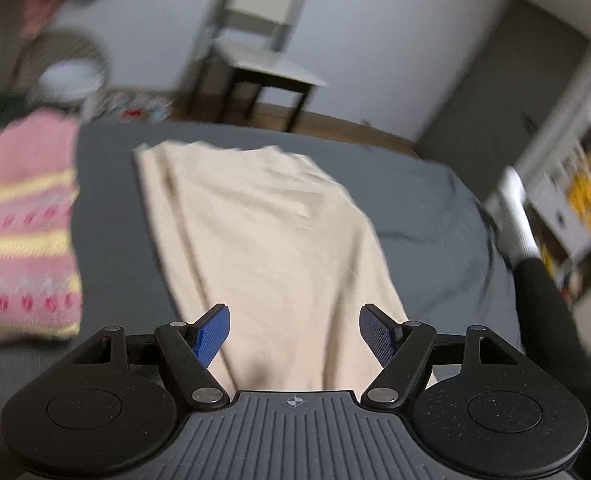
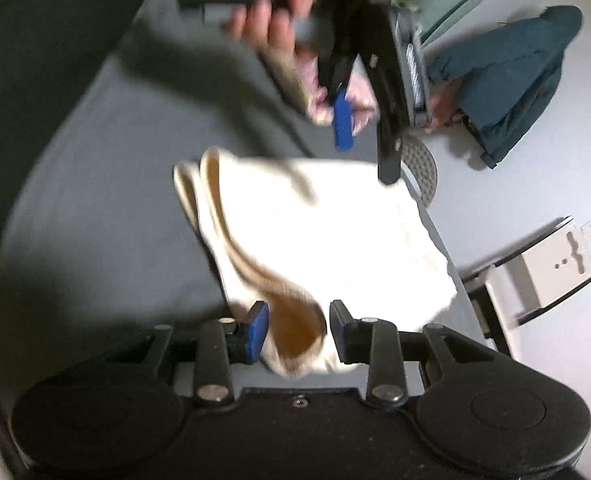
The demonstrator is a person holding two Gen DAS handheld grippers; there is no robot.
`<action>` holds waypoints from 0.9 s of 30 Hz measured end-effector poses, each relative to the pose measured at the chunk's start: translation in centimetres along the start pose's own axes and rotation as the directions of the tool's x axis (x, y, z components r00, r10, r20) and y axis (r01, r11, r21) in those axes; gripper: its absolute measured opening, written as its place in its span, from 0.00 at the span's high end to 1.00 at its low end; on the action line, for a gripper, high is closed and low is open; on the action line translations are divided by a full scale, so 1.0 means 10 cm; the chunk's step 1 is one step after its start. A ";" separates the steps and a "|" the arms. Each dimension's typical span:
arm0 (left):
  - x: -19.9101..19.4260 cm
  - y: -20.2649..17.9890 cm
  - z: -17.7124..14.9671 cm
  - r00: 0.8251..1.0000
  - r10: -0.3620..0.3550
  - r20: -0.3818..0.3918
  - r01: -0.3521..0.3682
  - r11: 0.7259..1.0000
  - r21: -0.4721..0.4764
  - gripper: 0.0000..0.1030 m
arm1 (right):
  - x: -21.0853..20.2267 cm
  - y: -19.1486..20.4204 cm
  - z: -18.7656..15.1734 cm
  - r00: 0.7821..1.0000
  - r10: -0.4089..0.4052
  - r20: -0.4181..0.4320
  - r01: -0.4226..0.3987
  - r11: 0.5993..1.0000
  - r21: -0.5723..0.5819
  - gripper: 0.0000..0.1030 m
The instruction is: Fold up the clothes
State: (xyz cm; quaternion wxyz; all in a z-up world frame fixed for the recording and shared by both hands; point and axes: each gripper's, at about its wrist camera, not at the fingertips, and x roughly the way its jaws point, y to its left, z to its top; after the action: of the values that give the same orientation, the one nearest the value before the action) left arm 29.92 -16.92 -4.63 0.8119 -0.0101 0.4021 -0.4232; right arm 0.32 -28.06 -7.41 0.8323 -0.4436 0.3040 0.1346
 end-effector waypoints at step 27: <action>0.07 0.15 -0.04 0.997 0.051 -0.052 -0.056 0.995 -0.082 0.30 | 0.02 0.38 0.07 0.993 0.013 0.117 -0.003 0.997 -0.077 0.81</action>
State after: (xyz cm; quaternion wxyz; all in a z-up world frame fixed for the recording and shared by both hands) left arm 30.88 -16.28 -5.89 0.8116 -0.0227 0.4396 -0.3843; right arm -1.10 -25.33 -9.78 0.8304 -0.4655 0.2509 0.1755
